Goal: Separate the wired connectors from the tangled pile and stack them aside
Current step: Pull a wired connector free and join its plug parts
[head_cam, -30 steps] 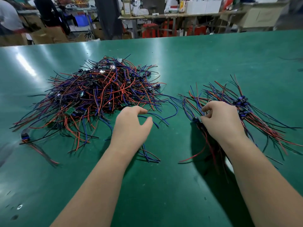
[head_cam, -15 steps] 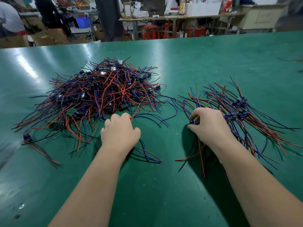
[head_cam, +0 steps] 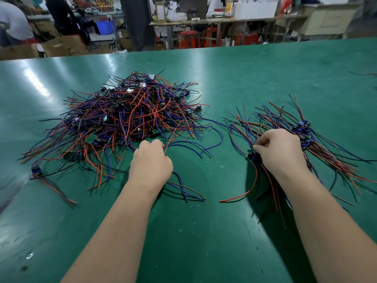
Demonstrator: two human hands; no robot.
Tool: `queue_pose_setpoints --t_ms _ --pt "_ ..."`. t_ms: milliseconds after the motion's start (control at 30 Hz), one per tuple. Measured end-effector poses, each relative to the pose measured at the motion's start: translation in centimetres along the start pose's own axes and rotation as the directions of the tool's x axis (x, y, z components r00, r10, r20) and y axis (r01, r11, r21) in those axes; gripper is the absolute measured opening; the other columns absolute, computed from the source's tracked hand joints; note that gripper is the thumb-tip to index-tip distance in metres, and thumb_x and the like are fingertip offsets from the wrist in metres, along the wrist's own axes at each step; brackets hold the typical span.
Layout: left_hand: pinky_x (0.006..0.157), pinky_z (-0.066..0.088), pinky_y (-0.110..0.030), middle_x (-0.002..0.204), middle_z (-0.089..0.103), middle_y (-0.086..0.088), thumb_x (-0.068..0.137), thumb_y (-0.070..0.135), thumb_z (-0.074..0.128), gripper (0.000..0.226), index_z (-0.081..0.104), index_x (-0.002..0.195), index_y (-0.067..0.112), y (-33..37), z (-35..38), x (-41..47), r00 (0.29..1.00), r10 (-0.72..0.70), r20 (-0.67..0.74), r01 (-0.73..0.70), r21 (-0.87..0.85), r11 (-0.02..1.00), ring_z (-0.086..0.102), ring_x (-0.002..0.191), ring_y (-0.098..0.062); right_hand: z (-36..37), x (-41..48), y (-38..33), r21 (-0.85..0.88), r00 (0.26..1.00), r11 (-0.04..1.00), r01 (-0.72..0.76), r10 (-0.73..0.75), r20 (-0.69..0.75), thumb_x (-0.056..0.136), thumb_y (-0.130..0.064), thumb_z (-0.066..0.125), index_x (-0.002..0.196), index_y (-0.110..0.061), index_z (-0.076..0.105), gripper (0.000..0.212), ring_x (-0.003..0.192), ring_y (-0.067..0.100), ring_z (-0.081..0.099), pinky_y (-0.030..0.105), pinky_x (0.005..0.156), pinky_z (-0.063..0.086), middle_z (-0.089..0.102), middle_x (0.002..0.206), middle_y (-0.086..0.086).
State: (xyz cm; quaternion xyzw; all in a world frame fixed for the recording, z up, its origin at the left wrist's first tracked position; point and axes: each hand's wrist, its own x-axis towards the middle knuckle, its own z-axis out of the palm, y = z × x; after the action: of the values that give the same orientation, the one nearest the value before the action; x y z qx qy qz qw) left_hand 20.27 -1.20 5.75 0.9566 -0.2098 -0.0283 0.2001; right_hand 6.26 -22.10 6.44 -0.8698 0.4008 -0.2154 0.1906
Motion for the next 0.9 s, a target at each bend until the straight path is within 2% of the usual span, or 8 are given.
queue_pose_setpoints --t_ms 200,333,400,533,633,733,833,900 --pt "0.093 0.045 -0.044 0.123 0.048 -0.011 0.092 0.019 0.05 0.036 0.054 0.127 0.015 0.0 -0.1 0.1 1.0 -0.003 -0.005 0.004 0.047 0.999 0.051 0.109 -0.032 0.1 0.1 -0.1 -0.068 0.998 0.997 -0.041 0.043 0.035 0.089 -0.019 0.065 0.088 -0.007 0.072 0.013 0.08 0.031 0.057 0.03 0.069 0.044 0.067 0.081 0.017" --pt "0.09 0.045 -0.043 0.12 0.049 -0.01 0.091 0.022 0.051 0.03 0.057 0.12 0.014 0.0 -0.1 0.0 0.999 -0.015 -0.035 0.019 0.096 0.995 0.049 0.11 -0.032 -0.1 -0.3 -0.3 -0.276 0.999 0.96 -0.04 0.046 0.014 0.09 -0.028 0.062 0.1 -0.01 0.071 0.022 0.104 0.037 0.049 0.038 0.079 0.045 0.062 0.103 0.018" --pt "0.089 0.042 -0.043 0.121 0.047 -0.011 0.092 0.023 0.052 0.029 0.058 0.118 0.011 -0.1 0.0 0.1 0.998 -0.023 -0.052 0.029 0.118 0.993 0.046 0.112 -0.033 -0.4 -0.5 -0.5 -0.314 0.999 0.949 -0.028 0.032 0.008 0.091 -0.028 0.061 0.1 -0.011 0.072 0.022 0.104 0.038 0.05 0.039 0.08 0.045 0.062 0.105 0.017" --pt "0.089 0.043 -0.041 0.117 0.055 -0.008 0.091 0.03 0.055 0.025 0.066 0.109 0.015 -0.3 -0.3 0.2 0.996 -0.019 -0.085 0.03 0.129 0.991 0.049 0.11 -0.031 -1.0 -0.8 -0.8 -0.146 0.995 0.986 0.082 -0.09 -0.046 0.09 -0.014 0.052 0.078 -0.016 0.07 0.022 0.092 0.04 0.055 0.036 0.069 0.043 0.06 0.09 0.017" --pt "0.087 0.045 -0.039 0.095 0.069 0.0 0.092 0.026 0.052 0.02 0.072 0.093 0.023 -0.2 -0.9 0.1 0.99 0.002 -0.141 0.008 0.074 0.997 0.057 0.088 -0.026 -1.4 -1.3 -1.8 0.047 0.975 0.982 0.181 -0.173 -0.138 0.087 -0.011 0.056 0.09 -0.01 0.075 0.019 0.089 0.029 0.057 0.032 0.077 0.043 0.065 0.091 0.012" --pt "0.083 0.045 -0.039 0.087 0.068 0.001 0.095 0.025 0.047 0.021 0.067 0.094 0.022 0.1 -1.2 0.1 0.978 -0.018 -0.207 0.021 0.015 1.0 0.056 0.078 -0.026 -1.3 -2.1 -2.9 0.165 0.966 0.959 0.232 -0.207 -0.157 0.086 -0.014 0.061 0.091 -0.014 0.075 0.015 0.079 0.015 0.053 0.02 0.073 0.033 0.062 0.085 0.0" --pt "0.08 0.043 -0.036 0.08 0.064 0.005 0.089 0.046 0.054 0.024 0.06 0.088 0.023 -0.1 -1.5 0.1 0.981 -0.044 -0.189 0.047 0.013 0.999 0.056 0.078 -0.025 -1.0 -2.7 -3.4 0.225 0.964 0.942 0.25 -0.221 -0.147 0.085 -0.014 0.062 0.086 -0.016 0.075 0.013 0.072 0.01 0.052 0.017 0.069 0.032 0.064 0.08 -0.005" --pt "0.08 0.044 -0.035 0.075 0.062 0.006 0.077 0.061 0.06 0.04 0.062 0.081 0.021 -0.3 -1.7 0.0 0.994 -0.08 -0.072 0.091 0.157 0.983 0.057 0.077 -0.023 -0.9 -2.9 -3.6 0.248 0.967 0.937 0.245 -0.22 -0.125 0.084 -0.014 0.062 0.084 -0.016 0.074 0.013 0.071 0.008 0.054 0.015 0.067 0.033 0.065 0.076 -0.008"
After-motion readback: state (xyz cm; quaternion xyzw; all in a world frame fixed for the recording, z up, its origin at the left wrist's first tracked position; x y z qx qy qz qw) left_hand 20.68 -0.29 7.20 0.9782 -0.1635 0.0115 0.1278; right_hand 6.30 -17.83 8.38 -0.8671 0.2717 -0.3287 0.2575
